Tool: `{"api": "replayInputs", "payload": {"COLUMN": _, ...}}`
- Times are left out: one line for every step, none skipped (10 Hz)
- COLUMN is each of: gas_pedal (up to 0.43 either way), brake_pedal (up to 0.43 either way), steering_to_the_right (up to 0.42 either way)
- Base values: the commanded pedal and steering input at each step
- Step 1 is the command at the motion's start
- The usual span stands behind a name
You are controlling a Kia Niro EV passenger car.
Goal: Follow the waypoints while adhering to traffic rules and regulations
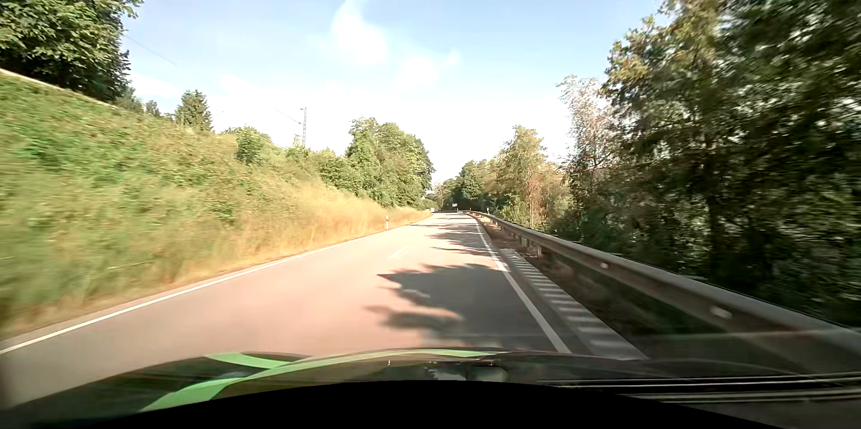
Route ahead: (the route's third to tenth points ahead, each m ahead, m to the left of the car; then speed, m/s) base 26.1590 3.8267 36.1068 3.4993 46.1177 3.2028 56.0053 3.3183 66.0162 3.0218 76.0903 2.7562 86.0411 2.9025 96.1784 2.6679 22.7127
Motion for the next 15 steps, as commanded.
{"api": "replayInputs", "payload": {"gas_pedal": 0.248, "brake_pedal": 0.000, "steering_to_the_right": 0.003}}
{"api": "replayInputs", "payload": {"gas_pedal": 0.248, "brake_pedal": 0.000, "steering_to_the_right": 0.003}}
{"api": "replayInputs", "payload": {"gas_pedal": 0.260, "brake_pedal": 0.000, "steering_to_the_right": 0.003}}
{"api": "replayInputs", "payload": {"gas_pedal": 0.260, "brake_pedal": 0.000, "steering_to_the_right": 0.003}}
{"api": "replayInputs", "payload": {"gas_pedal": 0.260, "brake_pedal": 0.000, "steering_to_the_right": 0.003}}
{"api": "replayInputs", "payload": {"gas_pedal": 0.248, "brake_pedal": 0.000, "steering_to_the_right": 0.003}}
{"api": "replayInputs", "payload": {"gas_pedal": 0.220, "brake_pedal": 0.000, "steering_to_the_right": 0.002}}
{"api": "replayInputs", "payload": {"gas_pedal": 0.209, "brake_pedal": 0.000, "steering_to_the_right": 0.002}}
{"api": "replayInputs", "payload": {"gas_pedal": 0.209, "brake_pedal": 0.000, "steering_to_the_right": 0.003}}
{"api": "replayInputs", "payload": {"gas_pedal": 0.197, "brake_pedal": 0.000, "steering_to_the_right": 0.004}}
{"api": "replayInputs", "payload": {"gas_pedal": 0.197, "brake_pedal": 0.000, "steering_to_the_right": 0.005}}
{"api": "replayInputs", "payload": {"gas_pedal": 0.209, "brake_pedal": 0.000, "steering_to_the_right": 0.005}}
{"api": "replayInputs", "payload": {"gas_pedal": 0.220, "brake_pedal": 0.000, "steering_to_the_right": 0.005}}
{"api": "replayInputs", "payload": {"gas_pedal": 0.220, "brake_pedal": 0.000, "steering_to_the_right": 0.003}}
{"api": "replayInputs", "payload": {"gas_pedal": 0.220, "brake_pedal": 0.000, "steering_to_the_right": -0.001}}
